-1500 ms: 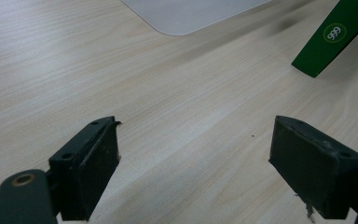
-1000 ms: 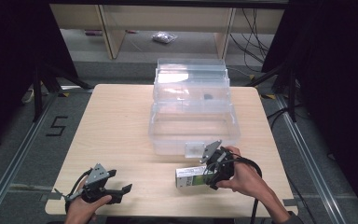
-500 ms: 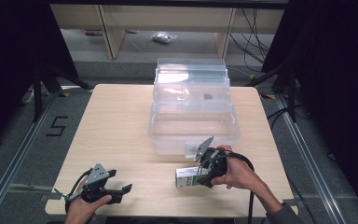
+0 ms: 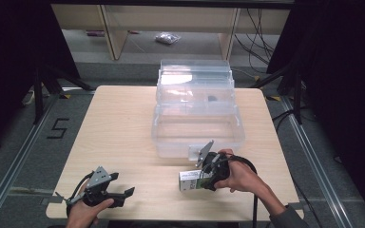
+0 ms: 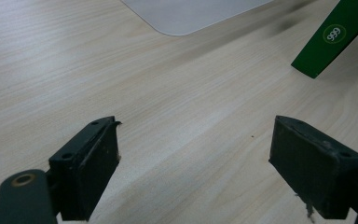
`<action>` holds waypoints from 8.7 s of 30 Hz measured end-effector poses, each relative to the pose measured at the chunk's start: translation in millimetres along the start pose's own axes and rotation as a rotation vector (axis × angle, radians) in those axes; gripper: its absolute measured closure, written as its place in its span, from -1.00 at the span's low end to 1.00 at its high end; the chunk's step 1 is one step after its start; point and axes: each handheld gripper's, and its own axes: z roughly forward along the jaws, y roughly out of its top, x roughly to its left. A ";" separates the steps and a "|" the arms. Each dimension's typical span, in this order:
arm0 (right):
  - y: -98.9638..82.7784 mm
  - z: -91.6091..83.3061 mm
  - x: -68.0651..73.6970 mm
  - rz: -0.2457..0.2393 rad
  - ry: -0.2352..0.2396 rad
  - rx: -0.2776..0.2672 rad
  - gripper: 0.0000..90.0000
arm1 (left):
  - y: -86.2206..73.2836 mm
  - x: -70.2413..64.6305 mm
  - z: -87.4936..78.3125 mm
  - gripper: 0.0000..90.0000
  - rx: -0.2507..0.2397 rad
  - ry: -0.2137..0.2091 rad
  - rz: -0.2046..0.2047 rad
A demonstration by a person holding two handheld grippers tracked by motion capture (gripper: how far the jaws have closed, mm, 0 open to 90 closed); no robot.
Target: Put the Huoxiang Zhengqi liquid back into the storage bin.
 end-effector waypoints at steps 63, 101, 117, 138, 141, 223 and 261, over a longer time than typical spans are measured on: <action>17.6 -21.2 -4.8 -0.179 -0.001 0.143 0.44 | 0.2 -0.6 -0.5 -0.67 -0.003 0.004 -0.004; 28.3 -116.5 -33.2 -0.128 -0.053 0.105 0.45 | 0.5 0.4 -0.2 -0.67 0.001 -0.003 0.002; 37.0 -135.6 -70.3 -0.098 -0.099 0.110 0.45 | 0.2 1.3 -0.9 -0.67 0.005 -0.003 -0.001; 35.4 -106.9 -128.5 -0.051 -0.089 0.133 0.44 | 0.1 0.5 -0.3 -0.67 -0.013 -0.009 -0.009; 35.2 -100.5 -135.2 -0.041 -0.090 0.140 0.45 | 0.1 1.3 -0.9 -0.67 -0.002 -0.006 -0.005; 1.4 -32.6 -164.6 -0.045 0.009 0.093 0.26 | -0.2 1.6 0.1 -0.67 0.002 -0.009 -0.003; 5.7 -79.2 -139.6 0.213 -0.119 -0.101 -0.29 | -0.1 1.0 -0.2 -0.67 0.000 -0.005 -0.006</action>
